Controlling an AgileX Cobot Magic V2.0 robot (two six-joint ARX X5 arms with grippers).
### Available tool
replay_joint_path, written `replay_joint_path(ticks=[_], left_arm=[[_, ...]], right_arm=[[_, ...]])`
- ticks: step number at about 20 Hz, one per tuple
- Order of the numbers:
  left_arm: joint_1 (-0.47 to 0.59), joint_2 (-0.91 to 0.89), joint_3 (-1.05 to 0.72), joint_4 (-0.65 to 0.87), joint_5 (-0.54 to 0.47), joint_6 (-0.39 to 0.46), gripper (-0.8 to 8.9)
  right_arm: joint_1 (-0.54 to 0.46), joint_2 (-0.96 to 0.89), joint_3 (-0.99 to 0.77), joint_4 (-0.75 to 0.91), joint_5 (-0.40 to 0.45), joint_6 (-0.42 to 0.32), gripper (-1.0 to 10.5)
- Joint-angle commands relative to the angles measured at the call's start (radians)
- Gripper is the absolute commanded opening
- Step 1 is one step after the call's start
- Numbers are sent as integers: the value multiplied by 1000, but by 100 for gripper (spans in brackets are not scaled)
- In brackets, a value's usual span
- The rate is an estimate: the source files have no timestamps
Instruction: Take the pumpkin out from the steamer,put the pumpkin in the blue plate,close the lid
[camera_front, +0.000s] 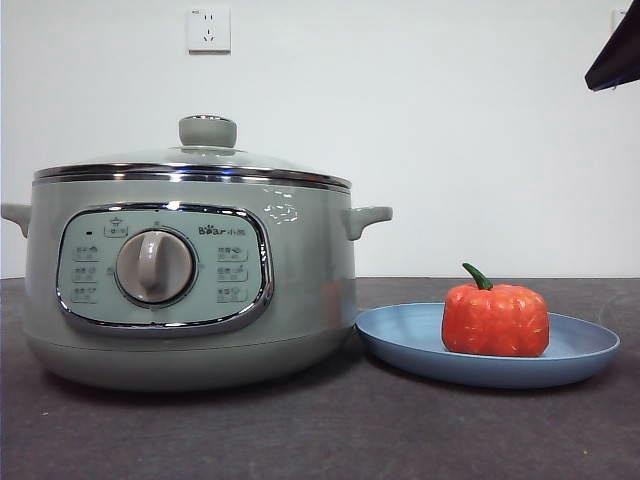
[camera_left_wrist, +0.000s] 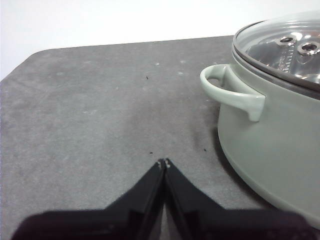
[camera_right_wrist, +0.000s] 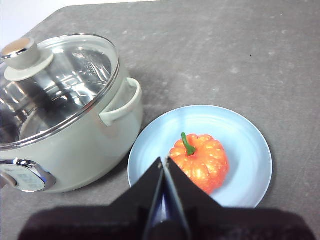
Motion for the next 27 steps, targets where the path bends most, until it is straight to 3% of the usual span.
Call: replay_joint_path(ticks=[1,11,13,16,18,20,23,27], left_arm=[[4,-3,-16,2,0,-6,-3],[4,-3,-16,2,0,-6,-3],[4,-3,-16,2,0,-6,-3],[4,-3,-16,2,0,-6,-3],[4,-3,-16,2,0,-6,-3],[4,-3,-16,2,0,-6,-3],[4,-3,-16,2,0,-6,-3],[4,-3,-16,2,0,-6,-3]], right_arm=[[0,-1,-7,4,3,9,-17],[0,-1,-7,-2,3,9,-16],[-10,-58,-7,-68,28,-48,-16],[-119,-254,-8,-165,21,-118,-16],[-251,-360,-11,-148,21,-130,-16],[-362,-423,-32,-104,20,-203,-16],[-466,-462,-135,32,-118,-323,-16],[-510,-478,-279,178,-219,-344,-16]])
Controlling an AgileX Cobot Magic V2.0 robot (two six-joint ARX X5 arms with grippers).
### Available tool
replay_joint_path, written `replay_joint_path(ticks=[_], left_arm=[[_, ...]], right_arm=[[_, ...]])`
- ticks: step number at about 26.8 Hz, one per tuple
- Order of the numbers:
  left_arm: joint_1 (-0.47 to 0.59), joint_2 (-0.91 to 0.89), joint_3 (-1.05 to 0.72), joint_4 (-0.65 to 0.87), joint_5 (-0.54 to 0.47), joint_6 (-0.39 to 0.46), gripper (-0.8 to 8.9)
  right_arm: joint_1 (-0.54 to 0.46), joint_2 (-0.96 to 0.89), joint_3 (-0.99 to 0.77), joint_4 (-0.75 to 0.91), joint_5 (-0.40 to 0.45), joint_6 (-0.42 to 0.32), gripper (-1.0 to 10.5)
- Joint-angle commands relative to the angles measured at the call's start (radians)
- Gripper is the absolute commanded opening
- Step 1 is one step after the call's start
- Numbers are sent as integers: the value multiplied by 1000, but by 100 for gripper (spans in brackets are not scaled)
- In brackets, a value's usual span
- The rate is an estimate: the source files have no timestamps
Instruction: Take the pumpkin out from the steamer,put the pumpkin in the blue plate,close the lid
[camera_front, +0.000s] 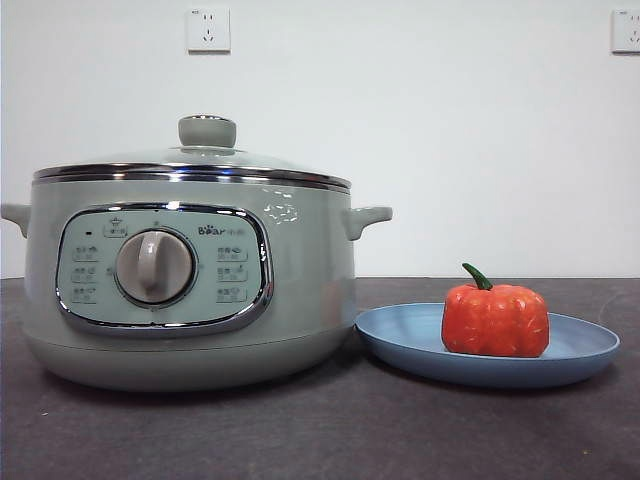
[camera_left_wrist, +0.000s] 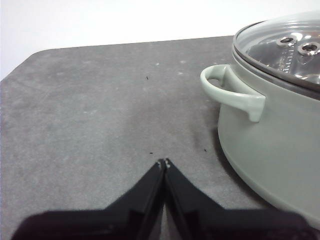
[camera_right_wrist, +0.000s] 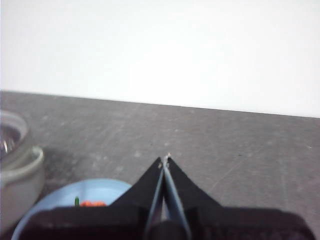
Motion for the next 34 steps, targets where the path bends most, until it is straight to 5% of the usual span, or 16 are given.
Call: replay_joint_path(ticks=[1,11,34], left_arm=[[4,-3,-16,2,0,-6,-3],[4,-3,-16,2,0,-6,-3],[4,-3,-16,2,0,-6,-3]], right_arm=[[-25,-11,-121,107,-72,-40,-16],[-43,-95,-324,163,-93,36,-16],[-43,-82,-336,86,-87,46,-17]])
